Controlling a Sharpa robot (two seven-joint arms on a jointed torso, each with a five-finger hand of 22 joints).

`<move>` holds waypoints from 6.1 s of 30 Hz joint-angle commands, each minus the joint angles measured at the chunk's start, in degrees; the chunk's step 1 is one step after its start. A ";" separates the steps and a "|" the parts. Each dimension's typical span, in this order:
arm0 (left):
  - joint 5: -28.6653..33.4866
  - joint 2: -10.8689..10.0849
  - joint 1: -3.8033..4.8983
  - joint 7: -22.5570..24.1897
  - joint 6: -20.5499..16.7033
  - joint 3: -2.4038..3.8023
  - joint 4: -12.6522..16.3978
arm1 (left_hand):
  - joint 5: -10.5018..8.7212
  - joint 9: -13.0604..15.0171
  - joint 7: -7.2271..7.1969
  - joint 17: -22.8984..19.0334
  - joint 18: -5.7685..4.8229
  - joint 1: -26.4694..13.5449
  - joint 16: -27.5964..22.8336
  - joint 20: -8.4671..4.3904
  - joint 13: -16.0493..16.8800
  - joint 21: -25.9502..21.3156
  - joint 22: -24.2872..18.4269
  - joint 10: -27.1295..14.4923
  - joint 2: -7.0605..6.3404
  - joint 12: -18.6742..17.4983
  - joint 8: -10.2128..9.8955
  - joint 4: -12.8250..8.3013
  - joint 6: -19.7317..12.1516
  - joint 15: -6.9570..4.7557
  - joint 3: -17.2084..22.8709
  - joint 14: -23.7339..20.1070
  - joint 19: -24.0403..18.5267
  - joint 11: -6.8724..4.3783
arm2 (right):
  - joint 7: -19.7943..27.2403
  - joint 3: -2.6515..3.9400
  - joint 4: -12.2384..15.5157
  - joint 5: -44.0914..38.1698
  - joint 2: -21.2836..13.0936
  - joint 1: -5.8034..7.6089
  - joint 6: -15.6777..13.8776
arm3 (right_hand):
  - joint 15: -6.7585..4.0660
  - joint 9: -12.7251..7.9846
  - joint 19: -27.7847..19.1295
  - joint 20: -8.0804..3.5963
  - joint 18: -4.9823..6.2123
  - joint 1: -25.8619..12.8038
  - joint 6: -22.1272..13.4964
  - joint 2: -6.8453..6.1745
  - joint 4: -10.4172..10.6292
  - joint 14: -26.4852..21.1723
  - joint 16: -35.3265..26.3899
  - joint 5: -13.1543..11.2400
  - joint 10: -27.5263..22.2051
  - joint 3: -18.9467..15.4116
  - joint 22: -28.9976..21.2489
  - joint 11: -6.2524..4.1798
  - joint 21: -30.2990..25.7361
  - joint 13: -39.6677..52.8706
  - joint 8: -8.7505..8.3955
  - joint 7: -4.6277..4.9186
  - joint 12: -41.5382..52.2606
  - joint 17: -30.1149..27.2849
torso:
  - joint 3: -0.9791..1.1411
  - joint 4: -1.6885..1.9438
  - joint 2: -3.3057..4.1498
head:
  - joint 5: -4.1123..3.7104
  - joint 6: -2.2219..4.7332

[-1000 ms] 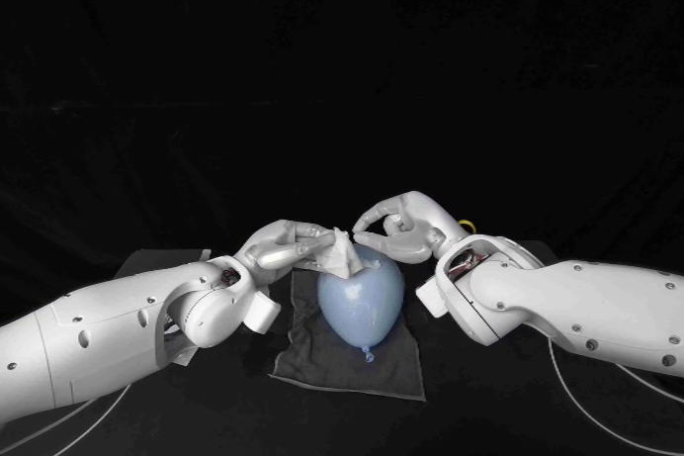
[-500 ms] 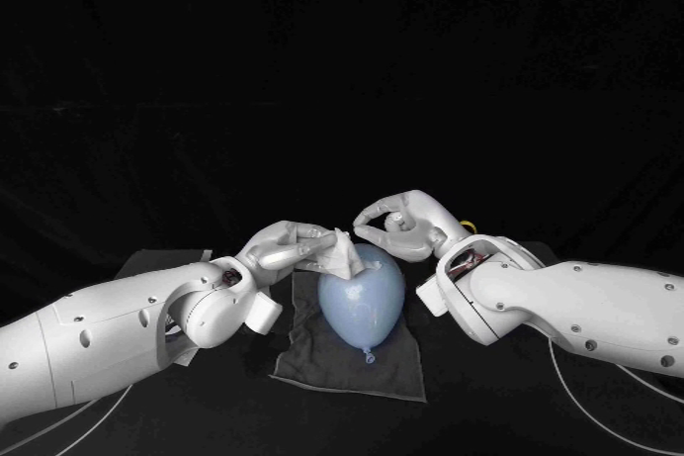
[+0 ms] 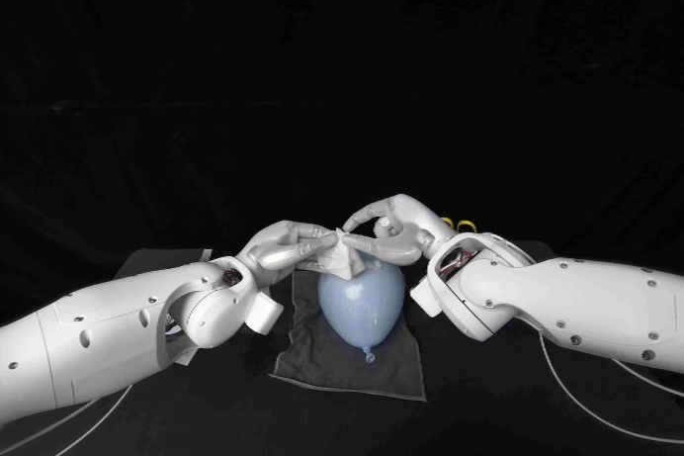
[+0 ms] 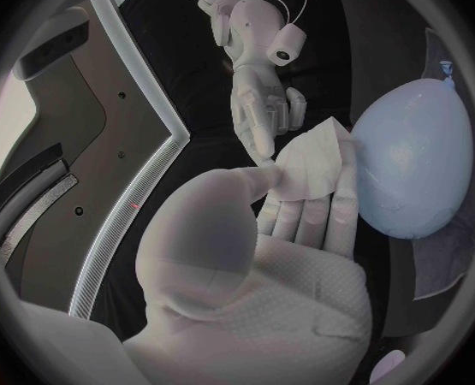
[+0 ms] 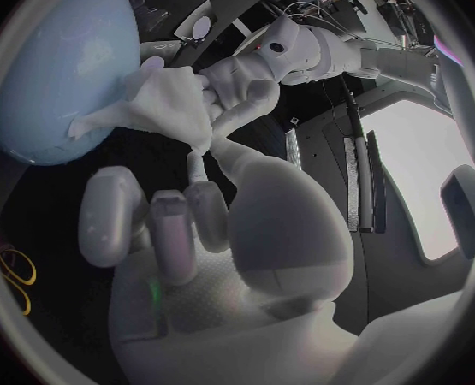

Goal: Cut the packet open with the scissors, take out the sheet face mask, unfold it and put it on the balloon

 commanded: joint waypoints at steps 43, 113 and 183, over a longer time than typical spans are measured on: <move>-0.09 0.15 0.09 0.29 2.00 0.08 0.23 | 0.37 0.13 0.29 0.11 0.92 0.24 -0.06 0.09 -0.08 0.11 0.04 -0.11 -0.84 -0.23 0.29 -0.21 -0.16 0.18 -0.20 -0.53 -0.27 0.18 | -0.44 0.02 -0.43 -0.70 0.36 -0.01 -0.80 | -2.61 2.72 1.45 -1.55 0.52 6.11 9.41 5.55 -4.40 6.18 0.21 0.01 2.27 3.53 11.01 -3.30 3.80 10.27 5.86 -4.06 3.53 15.10 | 0.03 -0.02 -0.04 | -0.03 -0.24; 11.03 -0.04 0.11 -4.21 4.60 0.07 -0.70 | 0.45 1.98 -1.79 2.46 0.96 -13.77 0.32 0.30 0.05 0.05 -0.01 4.70 -4.06 -0.11 -0.65 -2.68 4.26 -0.58 12.87 -1.01 -0.18 -1.38 | -2.08 0.02 3.13 -8.90 -2.27 -0.08 3.14 | -2.89 4.01 1.59 -1.88 0.43 4.54 9.32 5.06 -5.61 6.18 0.21 0.00 2.76 5.77 11.11 -3.61 4.23 10.77 7.91 -4.39 4.29 15.10 | 0.04 -0.01 -0.04 | 0.12 -0.43; 8.45 -0.31 1.09 -11.34 -1.55 0.21 -0.08 | 0.39 1.51 2.61 2.73 0.94 -18.50 0.14 0.91 0.14 -0.25 -0.08 -4.47 -13.10 0.37 -4.90 1.19 -4.09 1.22 -7.68 -1.95 -0.91 1.90 | 1.81 0.48 5.27 -4.58 -5.29 0.14 -5.61 | -2.95 4.37 1.79 -1.95 0.32 4.16 9.16 4.90 -6.04 6.18 0.21 0.00 2.88 6.44 11.26 -3.66 4.82 10.93 8.44 -4.44 4.52 15.10 | -0.01 0.02 -0.05 | 0.17 -0.06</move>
